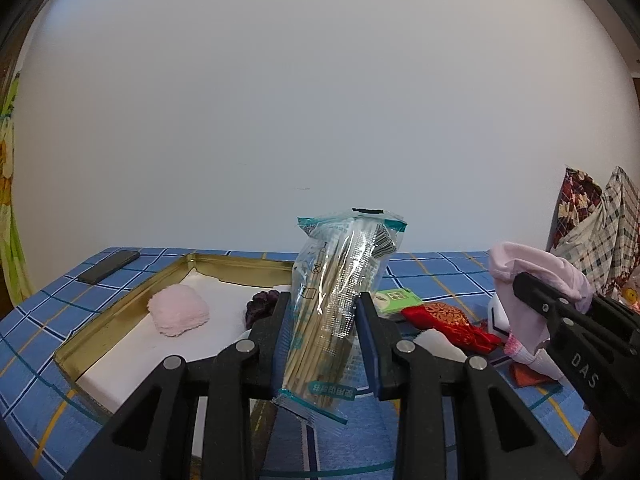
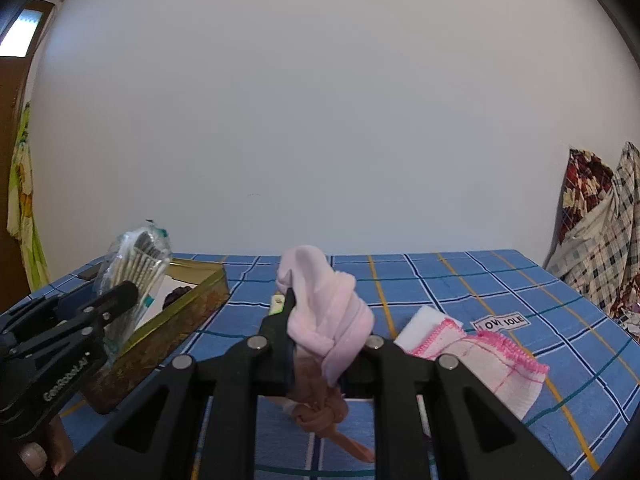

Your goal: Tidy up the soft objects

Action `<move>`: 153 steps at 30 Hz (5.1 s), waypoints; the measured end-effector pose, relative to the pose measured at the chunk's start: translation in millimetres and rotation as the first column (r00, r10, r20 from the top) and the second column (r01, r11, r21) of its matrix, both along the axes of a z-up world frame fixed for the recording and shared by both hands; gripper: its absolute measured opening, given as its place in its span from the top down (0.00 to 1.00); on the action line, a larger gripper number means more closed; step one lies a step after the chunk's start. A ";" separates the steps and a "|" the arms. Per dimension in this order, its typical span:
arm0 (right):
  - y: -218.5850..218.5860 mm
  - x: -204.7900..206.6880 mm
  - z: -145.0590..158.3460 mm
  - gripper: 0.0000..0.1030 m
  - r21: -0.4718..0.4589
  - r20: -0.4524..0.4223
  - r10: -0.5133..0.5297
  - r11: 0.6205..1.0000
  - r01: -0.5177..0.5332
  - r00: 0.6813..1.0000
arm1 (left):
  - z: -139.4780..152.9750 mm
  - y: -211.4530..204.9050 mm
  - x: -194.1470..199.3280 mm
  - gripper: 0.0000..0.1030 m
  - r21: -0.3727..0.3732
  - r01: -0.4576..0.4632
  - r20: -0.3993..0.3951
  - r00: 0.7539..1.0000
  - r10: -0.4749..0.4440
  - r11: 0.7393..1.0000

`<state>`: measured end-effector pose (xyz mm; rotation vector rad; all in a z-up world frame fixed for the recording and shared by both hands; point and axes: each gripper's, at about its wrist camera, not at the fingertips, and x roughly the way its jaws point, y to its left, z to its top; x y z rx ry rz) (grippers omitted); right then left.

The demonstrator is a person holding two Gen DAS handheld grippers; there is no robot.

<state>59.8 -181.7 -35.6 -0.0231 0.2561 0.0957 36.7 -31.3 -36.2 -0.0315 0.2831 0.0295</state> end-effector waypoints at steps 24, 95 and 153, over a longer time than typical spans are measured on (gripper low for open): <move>27.7 2.4 -2.1 0.86 0.018 0.016 0.082 0.996 -0.082 0.997 | 5.1 12.1 -8.6 0.67 -0.056 -0.081 -0.008 0.997 0.080 0.995; 59.6 38.6 18.6 0.85 -0.023 -0.084 0.307 0.951 -0.310 0.948 | 26.4 118.7 -7.1 0.67 -0.021 -0.119 -0.117 0.986 0.116 0.993; -21.8 14.1 11.7 0.04 -0.063 -0.066 0.036 0.997 -0.040 0.997 | 14.1 47.7 21.2 0.20 0.007 -0.038 -0.283 0.958 0.038 0.999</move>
